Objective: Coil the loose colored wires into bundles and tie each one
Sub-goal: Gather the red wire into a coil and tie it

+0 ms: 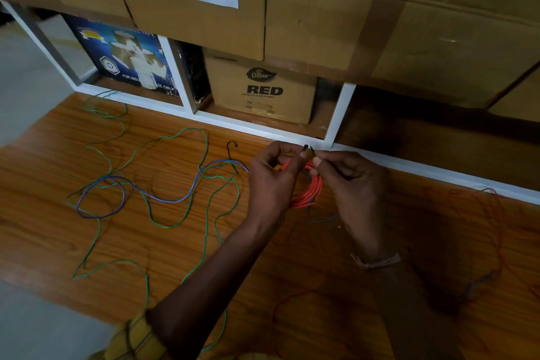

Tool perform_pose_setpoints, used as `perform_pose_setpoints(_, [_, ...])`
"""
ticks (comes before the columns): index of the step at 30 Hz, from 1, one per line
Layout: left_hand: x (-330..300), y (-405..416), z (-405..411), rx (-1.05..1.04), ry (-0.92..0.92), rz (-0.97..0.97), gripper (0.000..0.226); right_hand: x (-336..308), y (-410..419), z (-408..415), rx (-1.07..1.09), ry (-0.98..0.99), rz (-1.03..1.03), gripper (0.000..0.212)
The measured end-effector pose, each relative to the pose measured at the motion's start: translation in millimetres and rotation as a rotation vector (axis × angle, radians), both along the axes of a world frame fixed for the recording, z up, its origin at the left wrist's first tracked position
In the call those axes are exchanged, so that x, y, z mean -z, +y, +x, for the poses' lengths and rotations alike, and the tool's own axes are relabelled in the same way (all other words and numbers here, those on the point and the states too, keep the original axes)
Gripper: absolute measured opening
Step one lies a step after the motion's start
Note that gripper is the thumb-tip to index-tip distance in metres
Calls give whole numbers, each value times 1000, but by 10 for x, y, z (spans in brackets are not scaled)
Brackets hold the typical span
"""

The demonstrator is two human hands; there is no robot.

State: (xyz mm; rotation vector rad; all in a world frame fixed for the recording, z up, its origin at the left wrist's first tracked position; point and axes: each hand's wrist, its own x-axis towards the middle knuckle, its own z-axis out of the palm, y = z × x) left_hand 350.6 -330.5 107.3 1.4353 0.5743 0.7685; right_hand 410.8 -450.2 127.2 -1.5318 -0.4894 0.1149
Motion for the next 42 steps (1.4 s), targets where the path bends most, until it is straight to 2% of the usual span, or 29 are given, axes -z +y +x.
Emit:
perform_pose_setpoints(15, [-32,-47,-65,11,18,51,5,-18,23,-1,22,-10,-83,13])
perform_pose_setpoints(23, [18,-54,-128,8,61,236,3,39,26,25,-9,47,-107,11])
perform_pose_setpoints(29, [-7,-91,-148,-18,43,214,6,47,18,23,-19,37,-133,10])
perform_pose_setpoints(37, [47,-56,-154,34,57,248,10,34,14,4,-29,50,-111,13])
perform_pose_setpoints(42, [117,-30,-150,46,97,341,14,44,14,14,-37,94,-82,14])
